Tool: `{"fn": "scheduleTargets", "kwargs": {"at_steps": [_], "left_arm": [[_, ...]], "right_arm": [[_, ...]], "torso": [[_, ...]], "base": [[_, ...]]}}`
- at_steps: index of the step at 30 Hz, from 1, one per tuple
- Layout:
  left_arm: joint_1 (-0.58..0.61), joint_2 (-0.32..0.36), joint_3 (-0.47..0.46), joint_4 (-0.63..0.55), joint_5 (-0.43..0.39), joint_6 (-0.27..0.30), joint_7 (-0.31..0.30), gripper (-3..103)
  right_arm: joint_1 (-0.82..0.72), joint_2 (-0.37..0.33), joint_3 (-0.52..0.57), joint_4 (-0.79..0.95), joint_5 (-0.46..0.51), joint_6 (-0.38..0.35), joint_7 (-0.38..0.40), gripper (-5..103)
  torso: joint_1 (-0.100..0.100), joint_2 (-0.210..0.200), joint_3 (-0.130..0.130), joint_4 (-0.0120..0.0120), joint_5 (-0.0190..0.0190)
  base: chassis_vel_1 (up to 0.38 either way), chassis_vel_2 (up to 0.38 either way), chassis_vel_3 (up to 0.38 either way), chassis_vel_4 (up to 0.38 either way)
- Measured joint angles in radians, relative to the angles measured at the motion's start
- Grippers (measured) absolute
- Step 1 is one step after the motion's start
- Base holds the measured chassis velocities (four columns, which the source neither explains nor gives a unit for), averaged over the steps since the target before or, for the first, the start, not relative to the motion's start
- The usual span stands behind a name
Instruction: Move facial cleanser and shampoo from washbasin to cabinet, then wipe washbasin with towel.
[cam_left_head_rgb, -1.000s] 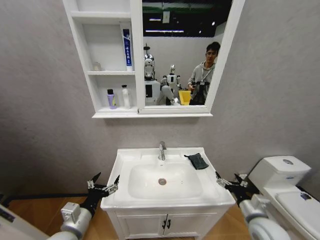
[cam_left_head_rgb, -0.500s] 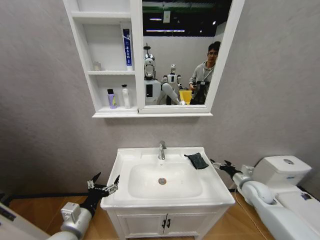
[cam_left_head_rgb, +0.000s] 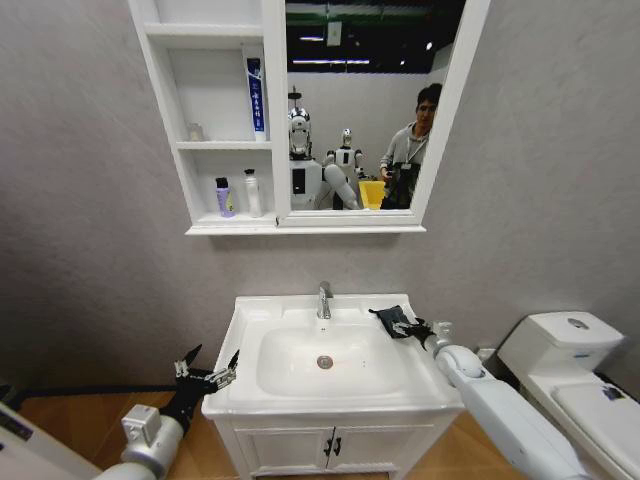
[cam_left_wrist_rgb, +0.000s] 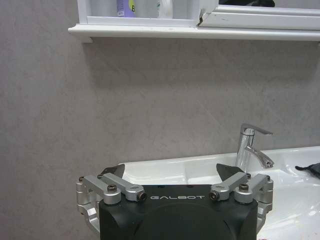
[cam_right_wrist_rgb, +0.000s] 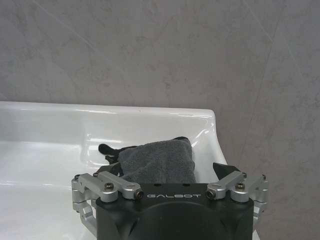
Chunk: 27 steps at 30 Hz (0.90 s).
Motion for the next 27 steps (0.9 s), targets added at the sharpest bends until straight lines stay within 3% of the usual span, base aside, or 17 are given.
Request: {"fn": "scheduleTargets", "kwargs": {"at_steps": [8, 10, 13, 16, 18, 22, 23, 27], "left_arm": [[0.000, 0.000, 0.000, 0.000, 0.000, 0.000, 0.000, 100], [0.000, 0.000, 0.000, 0.000, 0.000, 0.000, 0.000, 100], [0.000, 0.000, 0.000, 0.000, 0.000, 0.000, 0.000, 100], [0.000, 0.000, 0.000, 0.000, 0.000, 0.000, 0.000, 100], [0.000, 0.000, 0.000, 0.000, 0.000, 0.000, 0.000, 100], [0.000, 0.000, 0.000, 0.000, 0.000, 0.000, 0.000, 100], [0.000, 0.000, 0.000, 0.000, 0.000, 0.000, 0.000, 100], [0.000, 0.000, 0.000, 0.000, 0.000, 0.000, 0.000, 100]], "right_arm": [[0.087, 0.034, -0.057, -0.099, -0.008, 0.011, 0.009, 102], [0.094, 0.040, -0.060, -0.110, -0.006, 0.011, 0.012, 99], [0.106, 0.046, -0.066, -0.136, 0.005, 0.011, 0.014, 85], [0.107, 0.048, -0.066, -0.141, 0.016, 0.006, 0.016, 80], [0.103, 0.051, -0.059, -0.143, 0.036, -0.009, 0.022, 64], [0.098, 0.049, -0.057, -0.136, 0.036, -0.015, 0.022, 53], [0.092, 0.047, -0.053, -0.115, 0.034, -0.030, 0.022, 37], [0.087, 0.049, -0.049, -0.100, 0.015, -0.056, 0.042, 26]], "torso": [[0.000, 0.000, 0.000, 0.0003, 0.0000], [0.000, 0.000, 0.000, 0.0004, 0.0001], [0.000, 0.000, 0.000, 0.0001, 0.0000], [0.000, 0.000, 0.000, 0.0002, 0.0000], [0.000, 0.000, 0.000, 0.0004, 0.0000], [0.000, 0.000, 0.000, 0.0002, 0.0001], [0.000, 0.000, 0.000, 0.0000, 0.0000], [0.000, 0.000, 0.000, 0.0001, 0.0000]], "base": [[0.000, 0.000, 0.000, 0.000], [0.000, 0.000, 0.000, 0.000], [0.000, 0.000, 0.000, 0.000], [0.000, 0.000, 0.000, 0.000], [0.000, 0.000, 0.000, 0.000], [0.000, 0.000, 0.000, 0.000], [0.000, 0.000, 0.000, 0.000], [0.000, 0.000, 0.000, 0.000]]}}
